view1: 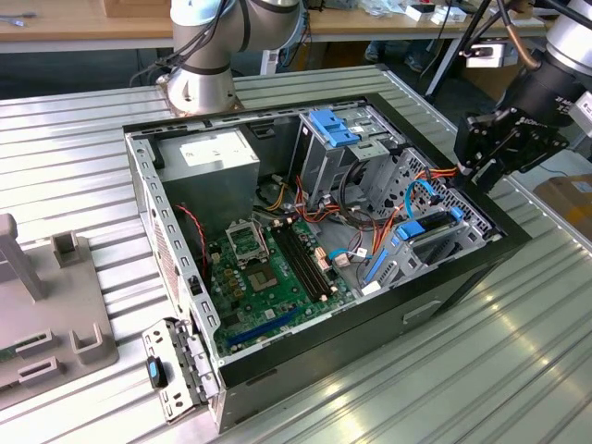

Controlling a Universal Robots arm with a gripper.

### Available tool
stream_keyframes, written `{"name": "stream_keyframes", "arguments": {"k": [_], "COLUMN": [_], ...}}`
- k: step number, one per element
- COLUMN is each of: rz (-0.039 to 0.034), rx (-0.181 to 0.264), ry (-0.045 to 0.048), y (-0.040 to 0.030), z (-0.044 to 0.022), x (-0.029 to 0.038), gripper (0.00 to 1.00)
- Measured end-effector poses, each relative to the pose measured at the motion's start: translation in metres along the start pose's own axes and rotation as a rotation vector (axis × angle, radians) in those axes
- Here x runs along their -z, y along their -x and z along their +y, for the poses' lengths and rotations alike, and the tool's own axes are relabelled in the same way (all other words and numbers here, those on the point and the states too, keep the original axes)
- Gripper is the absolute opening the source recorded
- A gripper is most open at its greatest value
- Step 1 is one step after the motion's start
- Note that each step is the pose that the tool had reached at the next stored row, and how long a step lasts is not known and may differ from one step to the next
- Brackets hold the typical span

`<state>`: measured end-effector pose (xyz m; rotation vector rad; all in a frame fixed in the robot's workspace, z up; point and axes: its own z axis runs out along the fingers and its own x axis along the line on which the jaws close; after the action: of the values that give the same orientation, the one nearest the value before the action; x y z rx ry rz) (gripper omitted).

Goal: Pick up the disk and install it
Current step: 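Insert the first disk wire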

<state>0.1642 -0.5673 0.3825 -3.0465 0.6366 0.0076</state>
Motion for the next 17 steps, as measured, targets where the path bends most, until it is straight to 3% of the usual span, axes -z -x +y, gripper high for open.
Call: {"name": "stream_keyframes", "arguments": {"k": [10,14,17], "rz": [-0.0001,-0.0001,-0.0001], "rx": [0.003,0.004,0.004], "ry": [0.0,0.0001,0.0], "y": [0.0003,0.003,0.0035], "z": [-0.0017,-0.0079,-0.0091], "x": [-0.0001,-0.0002,-0.0003], "gripper": [0.44,0.44,0.44]}}
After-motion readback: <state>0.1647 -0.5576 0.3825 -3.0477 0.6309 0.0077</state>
